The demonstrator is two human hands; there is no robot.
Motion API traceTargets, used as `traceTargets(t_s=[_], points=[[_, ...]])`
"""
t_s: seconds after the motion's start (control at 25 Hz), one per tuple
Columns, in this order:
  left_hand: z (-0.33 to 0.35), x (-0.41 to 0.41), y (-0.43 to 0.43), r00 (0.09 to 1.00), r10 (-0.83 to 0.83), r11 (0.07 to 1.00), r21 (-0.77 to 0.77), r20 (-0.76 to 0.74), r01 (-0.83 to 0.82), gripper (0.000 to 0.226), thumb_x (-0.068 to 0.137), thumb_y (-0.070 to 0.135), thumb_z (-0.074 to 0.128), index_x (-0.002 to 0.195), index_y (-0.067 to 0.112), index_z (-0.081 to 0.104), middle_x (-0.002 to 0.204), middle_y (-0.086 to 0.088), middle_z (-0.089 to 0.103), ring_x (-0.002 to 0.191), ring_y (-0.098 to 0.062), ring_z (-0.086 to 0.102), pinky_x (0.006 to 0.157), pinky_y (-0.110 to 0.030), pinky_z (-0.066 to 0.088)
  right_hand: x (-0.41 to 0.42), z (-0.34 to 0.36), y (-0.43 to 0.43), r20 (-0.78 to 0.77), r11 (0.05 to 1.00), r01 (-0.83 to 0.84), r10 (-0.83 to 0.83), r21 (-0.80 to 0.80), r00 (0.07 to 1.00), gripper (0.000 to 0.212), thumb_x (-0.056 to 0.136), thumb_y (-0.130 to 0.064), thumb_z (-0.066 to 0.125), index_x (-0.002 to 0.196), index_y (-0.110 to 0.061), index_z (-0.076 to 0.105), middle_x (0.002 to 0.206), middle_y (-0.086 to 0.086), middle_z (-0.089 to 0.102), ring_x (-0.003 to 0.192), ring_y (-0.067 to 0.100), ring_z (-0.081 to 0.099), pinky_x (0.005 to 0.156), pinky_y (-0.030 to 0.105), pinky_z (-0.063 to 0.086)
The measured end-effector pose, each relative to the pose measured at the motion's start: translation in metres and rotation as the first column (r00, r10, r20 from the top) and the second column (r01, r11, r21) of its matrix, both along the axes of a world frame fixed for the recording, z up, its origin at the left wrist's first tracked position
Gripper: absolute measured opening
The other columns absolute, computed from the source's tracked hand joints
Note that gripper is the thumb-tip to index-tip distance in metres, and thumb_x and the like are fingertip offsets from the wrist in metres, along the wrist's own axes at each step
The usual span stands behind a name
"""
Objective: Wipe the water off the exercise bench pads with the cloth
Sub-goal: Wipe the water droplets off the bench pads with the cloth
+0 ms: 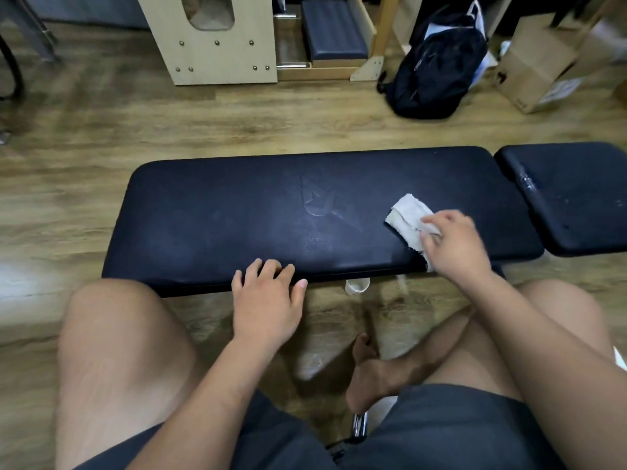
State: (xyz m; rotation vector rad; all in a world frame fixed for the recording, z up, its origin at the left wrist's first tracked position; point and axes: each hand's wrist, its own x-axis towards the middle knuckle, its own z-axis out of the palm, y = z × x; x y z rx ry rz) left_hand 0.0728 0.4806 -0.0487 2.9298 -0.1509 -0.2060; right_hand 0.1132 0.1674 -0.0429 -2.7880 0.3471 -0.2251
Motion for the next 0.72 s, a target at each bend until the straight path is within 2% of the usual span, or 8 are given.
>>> traceTargets(t_s=[0.08,0.2,0.24,0.36,0.48,0.6,0.72], points=[[0.0,0.002,0.0,1.0,-0.008,1.0,-0.001,-0.001,0.008,0.048,0.099,0.051,0.034,0.137,0.029,0.052,0.138,0.004,0.049,0.139,-0.024,0.031,0.116,-0.048,0.02,-0.002,-0.011,0.008,-0.078,0.999,-0.028,0.024,-0.046,0.997,0.034,0.091,-0.021,0.055,0.123,-0.014,0.063,0.122,0.011,0.054,0.11,0.036,0.044,0.093,0.037,0.041],[-0.005,0.0,0.006,1.0,-0.018,0.999,-0.042,0.022,0.019,0.046,0.098,0.048,0.039,0.138,0.03,0.05,0.142,0.003,0.045,0.139,-0.024,0.03,0.117,-0.048,0.02,0.007,-0.009,0.027,-0.151,0.995,0.093,-0.096,-0.026,0.984,0.039,0.09,-0.021,0.049,0.127,-0.014,0.06,0.126,0.014,0.051,0.11,0.039,0.045,0.092,0.036,0.039],[-0.008,0.0,0.01,0.999,-0.017,0.997,-0.072,0.038,0.019,0.045,0.097,0.047,0.042,0.137,0.029,0.051,0.143,0.002,0.045,0.138,-0.023,0.032,0.116,-0.046,0.022,0.01,-0.008,0.04,-0.172,0.996,0.087,-0.09,-0.025,0.981,0.042,0.088,-0.022,0.047,0.127,-0.014,0.059,0.128,0.015,0.05,0.112,0.04,0.045,0.093,0.036,0.039],[-0.013,0.003,0.03,0.993,0.073,0.972,-0.231,0.094,-0.05,0.041,0.094,0.035,0.053,0.131,0.019,0.057,0.141,-0.005,0.048,0.129,-0.025,0.042,0.108,-0.042,0.034,0.018,-0.008,0.112,-0.176,0.992,-0.13,0.129,0.008,0.976,0.042,0.085,-0.018,0.05,0.127,-0.016,0.059,0.129,0.012,0.051,0.112,0.04,0.045,0.097,0.035,0.037],[-0.014,0.001,0.054,0.954,0.249,0.933,-0.306,0.167,-0.19,0.039,0.087,0.026,0.062,0.124,0.013,0.061,0.133,-0.007,0.055,0.122,-0.029,0.049,0.099,-0.046,0.044,0.02,-0.007,0.205,-0.123,0.92,-0.39,0.392,0.041,0.912,0.039,0.086,-0.016,0.051,0.124,-0.016,0.059,0.124,0.008,0.052,0.109,0.033,0.044,0.095,0.033,0.038],[-0.012,-0.012,0.079,0.86,0.501,0.84,-0.294,0.096,-0.456,0.053,0.078,0.022,0.066,0.129,0.014,0.054,0.136,-0.006,0.052,0.125,-0.03,0.046,0.098,-0.047,0.042,0.026,-0.007,0.297,-0.123,0.802,-0.59,0.597,0.092,0.793,0.038,0.087,-0.018,0.049,0.124,-0.02,0.058,0.123,0.004,0.049,0.111,0.027,0.041,0.094,0.033,0.04],[-0.016,-0.025,0.105,0.771,0.636,0.739,-0.283,-0.008,-0.612,0.069,0.077,0.028,0.067,0.138,0.01,0.042,0.145,-0.01,0.043,0.133,-0.033,0.039,0.104,-0.047,0.035,0.039,-0.009,0.383,-0.17,0.662,-0.734,0.75,0.156,0.64,0.037,0.088,-0.019,0.05,0.123,-0.025,0.058,0.121,0.001,0.046,0.11,0.024,0.038,0.092,0.035,0.044]])
